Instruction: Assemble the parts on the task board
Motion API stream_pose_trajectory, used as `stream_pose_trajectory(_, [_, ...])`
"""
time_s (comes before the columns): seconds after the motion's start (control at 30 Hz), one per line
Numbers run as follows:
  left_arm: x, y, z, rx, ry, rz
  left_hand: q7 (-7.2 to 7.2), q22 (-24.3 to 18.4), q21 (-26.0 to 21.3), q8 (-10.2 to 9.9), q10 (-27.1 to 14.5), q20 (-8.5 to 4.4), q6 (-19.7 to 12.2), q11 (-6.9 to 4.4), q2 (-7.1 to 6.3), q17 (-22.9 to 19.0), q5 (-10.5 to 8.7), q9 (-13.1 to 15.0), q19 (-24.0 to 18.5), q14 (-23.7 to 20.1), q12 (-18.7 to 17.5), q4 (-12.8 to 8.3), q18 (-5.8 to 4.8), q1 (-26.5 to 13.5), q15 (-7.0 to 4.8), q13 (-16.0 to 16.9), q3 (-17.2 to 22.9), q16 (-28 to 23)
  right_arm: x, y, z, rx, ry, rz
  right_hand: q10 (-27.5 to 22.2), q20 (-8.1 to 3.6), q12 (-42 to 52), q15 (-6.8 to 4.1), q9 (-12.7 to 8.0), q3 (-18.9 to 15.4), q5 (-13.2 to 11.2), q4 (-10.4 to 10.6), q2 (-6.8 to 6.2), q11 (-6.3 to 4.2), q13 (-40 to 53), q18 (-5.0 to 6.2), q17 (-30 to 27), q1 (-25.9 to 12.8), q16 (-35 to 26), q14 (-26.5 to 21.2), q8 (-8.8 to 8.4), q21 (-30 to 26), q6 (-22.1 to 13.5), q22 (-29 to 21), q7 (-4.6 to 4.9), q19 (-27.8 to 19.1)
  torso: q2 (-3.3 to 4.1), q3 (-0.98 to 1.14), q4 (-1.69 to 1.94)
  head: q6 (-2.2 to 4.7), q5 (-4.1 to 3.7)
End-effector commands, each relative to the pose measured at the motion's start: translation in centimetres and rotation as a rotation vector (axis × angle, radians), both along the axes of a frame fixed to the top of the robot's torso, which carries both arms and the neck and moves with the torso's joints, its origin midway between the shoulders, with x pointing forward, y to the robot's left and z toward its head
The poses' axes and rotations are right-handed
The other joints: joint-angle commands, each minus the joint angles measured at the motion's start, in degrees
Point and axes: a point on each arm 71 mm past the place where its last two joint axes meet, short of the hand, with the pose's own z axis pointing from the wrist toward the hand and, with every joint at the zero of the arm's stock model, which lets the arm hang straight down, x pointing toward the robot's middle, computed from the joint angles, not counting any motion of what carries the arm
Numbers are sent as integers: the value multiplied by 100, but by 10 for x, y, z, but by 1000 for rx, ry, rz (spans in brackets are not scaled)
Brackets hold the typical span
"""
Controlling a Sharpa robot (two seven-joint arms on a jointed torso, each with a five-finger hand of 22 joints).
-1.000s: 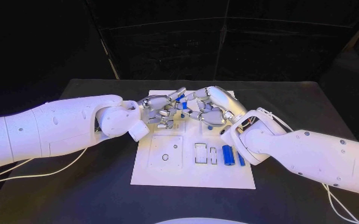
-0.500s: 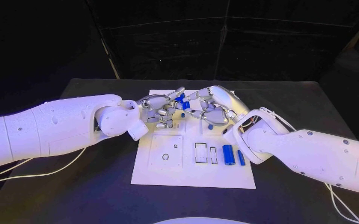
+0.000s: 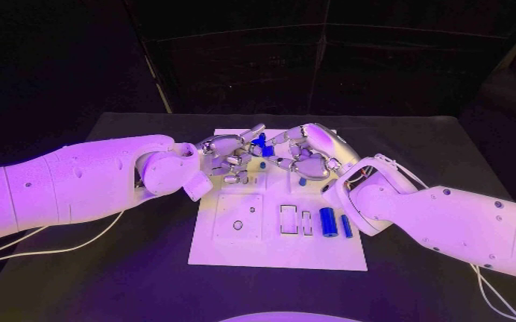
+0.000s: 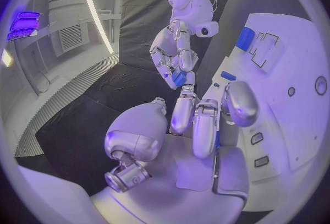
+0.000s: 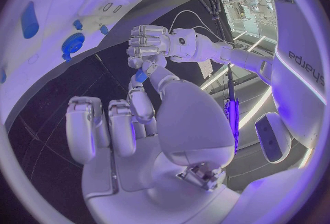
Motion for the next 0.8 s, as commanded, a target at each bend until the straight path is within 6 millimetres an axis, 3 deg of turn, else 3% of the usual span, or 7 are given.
stream_pose_trajectory(0.03, [2, 0, 3, -13, -19, 1, 13, -4, 34, 16, 29, -9, 24, 11, -5, 1509, 27, 16, -22, 596, 11, 5, -44, 83, -46, -5, 46, 18, 0, -1, 2, 3, -21, -23, 26, -44, 8, -56, 8, 53, 10, 0, -9, -10, 3, -62, 1508, 46, 14, 596, 12, 26, 46, 985, 1, 337, 3, 3, 3, -8, 7])
stream_pose_trajectory(0.43, [9, 15, -2, 115, -80, 5, 41, -61, 1, -34, -35, -1, -67, 32, -37, 1509, 26, 25, -71, 596, -60, -1, -32, 159, -32, -103, 41, 18, -9, -2, 9, 53, -52, -31, 49, -46, 33, -59, 14, 73, 8, -3, 3, -13, 38, -62, 1508, 47, 14, 596, 20, 27, 78, 988, -4, 338, -2, 6, -2, -26, 30])
stream_pose_trajectory(0.7, [19, 39, -3, 178, -107, 77, 62, -83, -12, -62, -63, 11, -118, 50, -47, 1509, 26, 34, -97, 596, -89, -19, -26, 240, -17, -140, 30, 18, -5, -3, 15, 24, -17, -47, 54, -47, 35, -60, 16, 71, -2, 9, 1, -13, 44, -62, 1508, 21, 14, 596, 21, 28, 93, 989, -5, 339, -5, 5, -10, -29, 49])
stream_pose_trajectory(0.8, [23, 52, -2, 190, -125, 121, 69, -103, -24, -72, -74, 16, -136, 58, -52, 1509, 26, 37, -112, 596, -101, -28, -22, 280, -11, -156, 28, 18, -2, -3, 11, -55, 23, -67, 48, -48, 26, -61, 19, 74, -20, 7, -3, -17, 35, -61, 1508, 18, 14, 596, 25, 26, 107, 985, -11, 337, -7, -5, -12, -30, 40])
